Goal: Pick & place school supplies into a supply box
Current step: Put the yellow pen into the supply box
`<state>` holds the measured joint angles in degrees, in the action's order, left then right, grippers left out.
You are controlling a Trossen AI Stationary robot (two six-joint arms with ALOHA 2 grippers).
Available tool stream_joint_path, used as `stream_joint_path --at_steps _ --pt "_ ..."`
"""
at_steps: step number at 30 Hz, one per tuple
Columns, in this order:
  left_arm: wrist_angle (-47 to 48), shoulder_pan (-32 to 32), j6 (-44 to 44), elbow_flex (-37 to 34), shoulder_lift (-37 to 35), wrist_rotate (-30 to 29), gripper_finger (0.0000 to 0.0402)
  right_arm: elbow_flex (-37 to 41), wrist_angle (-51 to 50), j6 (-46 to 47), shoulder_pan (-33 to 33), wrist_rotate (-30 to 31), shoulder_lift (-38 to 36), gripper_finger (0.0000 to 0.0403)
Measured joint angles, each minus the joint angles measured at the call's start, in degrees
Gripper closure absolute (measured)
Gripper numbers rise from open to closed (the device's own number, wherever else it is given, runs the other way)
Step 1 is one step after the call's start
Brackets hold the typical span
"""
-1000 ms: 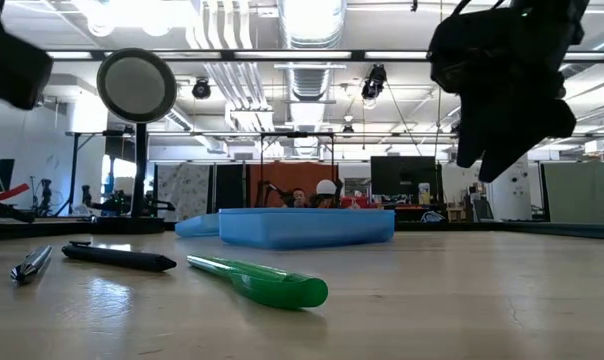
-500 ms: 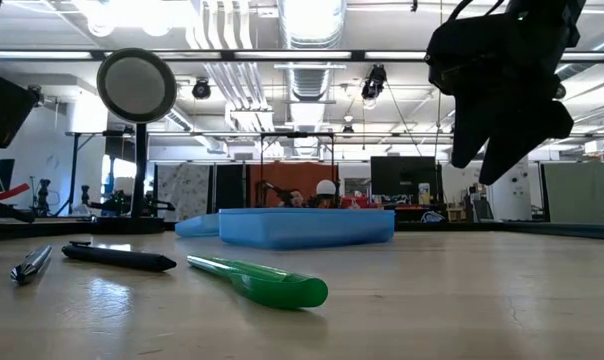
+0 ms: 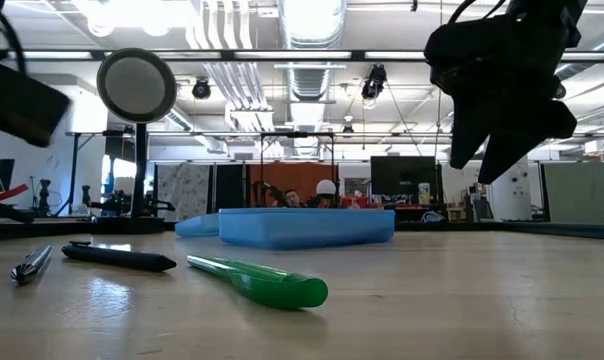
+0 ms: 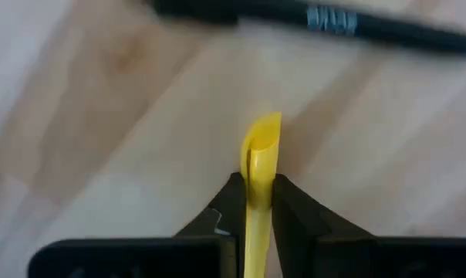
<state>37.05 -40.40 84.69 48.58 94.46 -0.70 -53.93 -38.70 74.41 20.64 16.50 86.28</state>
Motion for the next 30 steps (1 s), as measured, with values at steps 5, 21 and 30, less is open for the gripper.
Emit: stream_joint_path --at_steps 5,21,30 --pt "6.1 3.6 -1.0 -0.7 -6.9 -3.3 0.0378 0.0 -0.4 4.7 0.5 6.3 -2.2 0.0174" --pt "4.7 42.2 -44.7 10.0 -17.6 -6.8 0.0398 0.6 -3.3 8.2 1.7 10.7 -5.9 0.0182" --pt "2.2 37.0 -65.7 14.2 -6.2 4.2 0.039 0.8 -4.4 7.6 5.4 10.0 -5.5 0.0182"
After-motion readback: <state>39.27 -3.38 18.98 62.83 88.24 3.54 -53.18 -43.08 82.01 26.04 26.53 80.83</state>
